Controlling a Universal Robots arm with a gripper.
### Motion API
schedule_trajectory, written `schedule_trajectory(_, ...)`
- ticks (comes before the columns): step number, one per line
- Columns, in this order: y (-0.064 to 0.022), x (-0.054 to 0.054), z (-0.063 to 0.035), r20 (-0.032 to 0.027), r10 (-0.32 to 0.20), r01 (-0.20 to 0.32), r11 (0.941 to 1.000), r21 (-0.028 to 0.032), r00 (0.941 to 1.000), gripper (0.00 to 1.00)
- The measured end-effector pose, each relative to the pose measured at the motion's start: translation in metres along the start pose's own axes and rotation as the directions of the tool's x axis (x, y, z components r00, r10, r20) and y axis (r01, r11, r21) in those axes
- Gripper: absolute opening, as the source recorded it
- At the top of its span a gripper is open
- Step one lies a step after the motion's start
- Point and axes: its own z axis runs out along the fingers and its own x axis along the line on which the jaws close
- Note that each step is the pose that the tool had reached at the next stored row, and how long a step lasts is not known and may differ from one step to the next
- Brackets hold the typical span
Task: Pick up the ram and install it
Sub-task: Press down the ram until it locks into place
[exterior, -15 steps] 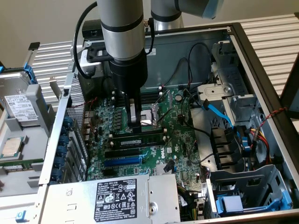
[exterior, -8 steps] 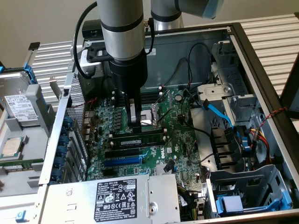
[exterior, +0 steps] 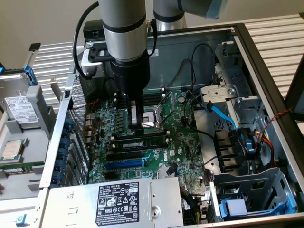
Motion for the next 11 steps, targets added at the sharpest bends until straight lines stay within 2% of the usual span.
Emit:
schedule_trajectory(6,0.0,0.0,0.0,-0.0016,0.086,-0.086,0.9963,-0.0003,0.9963,0.1)
schedule_trajectory(11,0.0,0.0,0.0,-0.0034,0.164,-0.164,0.9865,-0.0005,0.9865,0.1)
